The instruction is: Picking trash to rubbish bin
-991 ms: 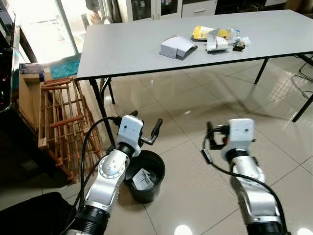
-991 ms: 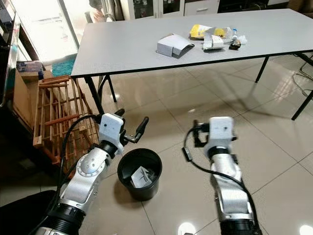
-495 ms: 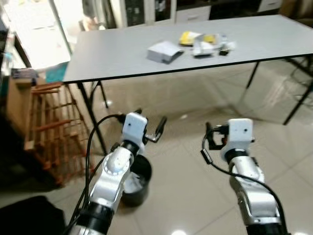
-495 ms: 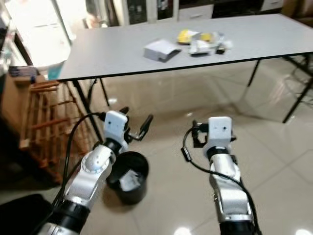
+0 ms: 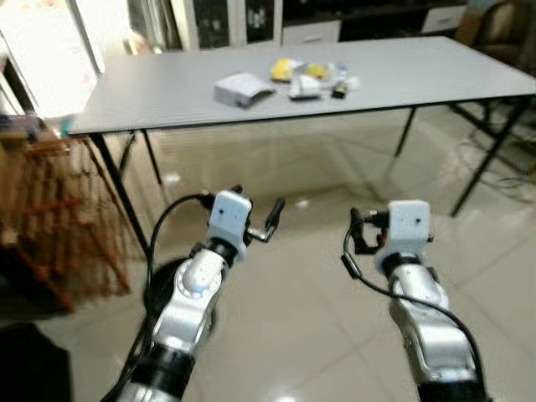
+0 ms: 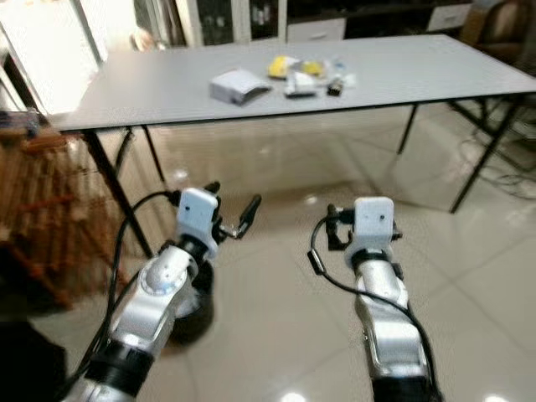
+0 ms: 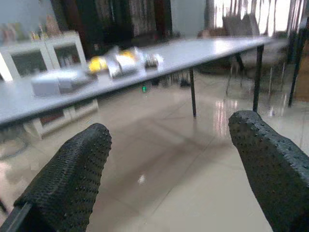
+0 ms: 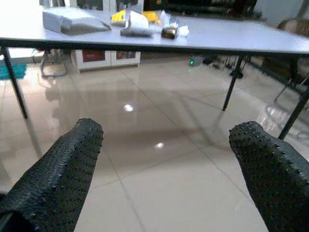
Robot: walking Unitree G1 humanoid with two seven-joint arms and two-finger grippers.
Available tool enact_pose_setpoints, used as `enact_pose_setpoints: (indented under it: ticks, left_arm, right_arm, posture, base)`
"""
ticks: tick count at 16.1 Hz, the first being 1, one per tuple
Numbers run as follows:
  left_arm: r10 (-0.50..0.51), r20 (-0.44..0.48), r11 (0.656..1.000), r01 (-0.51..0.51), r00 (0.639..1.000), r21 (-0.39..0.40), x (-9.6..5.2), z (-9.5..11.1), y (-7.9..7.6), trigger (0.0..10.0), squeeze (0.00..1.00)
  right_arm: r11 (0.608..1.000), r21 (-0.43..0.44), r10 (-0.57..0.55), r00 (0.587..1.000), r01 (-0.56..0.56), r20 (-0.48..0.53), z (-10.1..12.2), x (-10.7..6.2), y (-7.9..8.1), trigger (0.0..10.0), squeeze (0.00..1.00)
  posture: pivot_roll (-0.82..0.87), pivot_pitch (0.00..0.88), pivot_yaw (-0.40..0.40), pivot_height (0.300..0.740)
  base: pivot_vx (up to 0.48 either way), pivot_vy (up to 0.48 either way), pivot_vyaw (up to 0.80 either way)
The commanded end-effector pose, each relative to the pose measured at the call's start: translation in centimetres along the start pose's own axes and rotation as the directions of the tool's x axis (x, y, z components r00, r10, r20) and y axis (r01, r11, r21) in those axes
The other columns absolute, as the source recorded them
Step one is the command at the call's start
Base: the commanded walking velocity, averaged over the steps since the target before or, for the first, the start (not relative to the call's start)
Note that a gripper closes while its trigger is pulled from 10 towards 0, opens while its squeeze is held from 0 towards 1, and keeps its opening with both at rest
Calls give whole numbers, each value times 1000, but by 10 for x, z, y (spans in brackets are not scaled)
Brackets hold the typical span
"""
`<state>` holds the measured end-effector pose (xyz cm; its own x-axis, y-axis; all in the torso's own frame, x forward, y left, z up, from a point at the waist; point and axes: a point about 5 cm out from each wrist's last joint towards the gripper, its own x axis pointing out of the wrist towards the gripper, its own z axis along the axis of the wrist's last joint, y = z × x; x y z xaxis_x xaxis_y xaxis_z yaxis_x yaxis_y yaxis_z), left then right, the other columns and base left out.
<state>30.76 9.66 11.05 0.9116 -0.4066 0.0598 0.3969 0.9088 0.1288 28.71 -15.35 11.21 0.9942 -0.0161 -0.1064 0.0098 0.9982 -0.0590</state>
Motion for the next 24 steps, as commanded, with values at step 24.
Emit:
enact_pose_setpoints:
  ticks: [24]
  left_arm:
    - [6, 22, 1000, -6, 1000, -1, 9, 6, -1, 10000, 0]
  right_arm:
    - [999, -9, 39, 999, -39, -5, 3, 8, 12, 10000, 0]
  posture:
    - [-56, 20, 25, 740]
  base:
    - [0, -15, 509]
